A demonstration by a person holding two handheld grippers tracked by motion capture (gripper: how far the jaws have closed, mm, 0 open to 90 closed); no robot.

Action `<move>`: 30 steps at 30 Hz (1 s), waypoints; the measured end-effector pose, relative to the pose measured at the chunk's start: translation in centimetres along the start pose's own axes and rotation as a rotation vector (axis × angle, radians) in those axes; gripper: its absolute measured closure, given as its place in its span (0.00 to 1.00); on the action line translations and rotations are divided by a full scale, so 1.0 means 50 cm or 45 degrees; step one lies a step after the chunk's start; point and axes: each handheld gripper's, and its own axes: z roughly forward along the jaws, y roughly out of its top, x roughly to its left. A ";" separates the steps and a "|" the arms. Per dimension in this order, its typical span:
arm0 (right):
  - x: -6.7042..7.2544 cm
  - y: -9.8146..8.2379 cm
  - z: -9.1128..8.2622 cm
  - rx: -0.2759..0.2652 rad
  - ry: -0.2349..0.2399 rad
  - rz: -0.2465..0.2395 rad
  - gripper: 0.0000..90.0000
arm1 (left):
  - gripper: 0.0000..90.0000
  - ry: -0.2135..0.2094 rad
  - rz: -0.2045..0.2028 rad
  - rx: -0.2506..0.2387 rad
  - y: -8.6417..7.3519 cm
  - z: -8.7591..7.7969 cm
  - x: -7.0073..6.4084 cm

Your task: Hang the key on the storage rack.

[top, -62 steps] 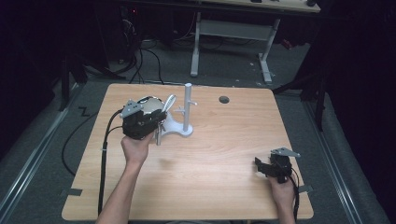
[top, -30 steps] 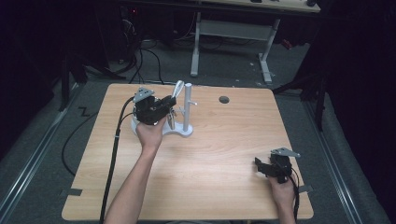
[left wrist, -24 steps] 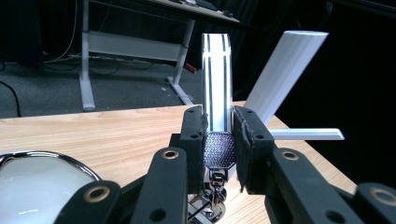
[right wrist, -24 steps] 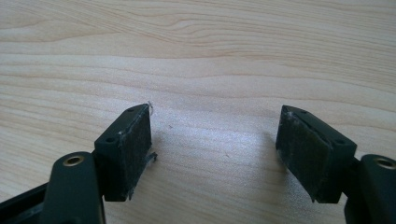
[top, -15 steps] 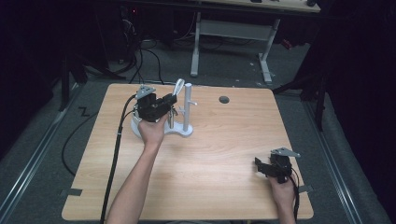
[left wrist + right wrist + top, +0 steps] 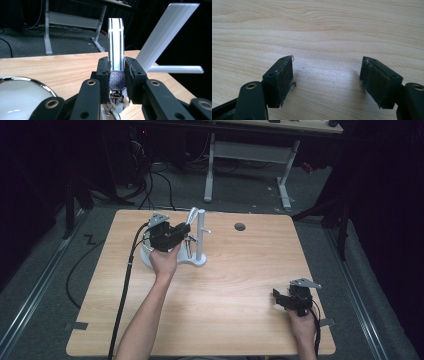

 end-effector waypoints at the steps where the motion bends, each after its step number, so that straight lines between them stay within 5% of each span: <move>1: 0.000 0.000 0.000 0.000 0.000 0.000 0.30 | 0.83 0.003 0.014 0.007 -0.001 0.001 0.000; 8: 0.000 0.000 0.000 0.000 0.000 0.000 0.30 | 0.83 0.017 0.044 0.032 -0.009 0.004 0.001; 30: 0.000 0.000 0.000 0.002 0.000 0.000 0.30 | 0.77 0.028 -0.021 0.079 -0.035 -0.004 0.032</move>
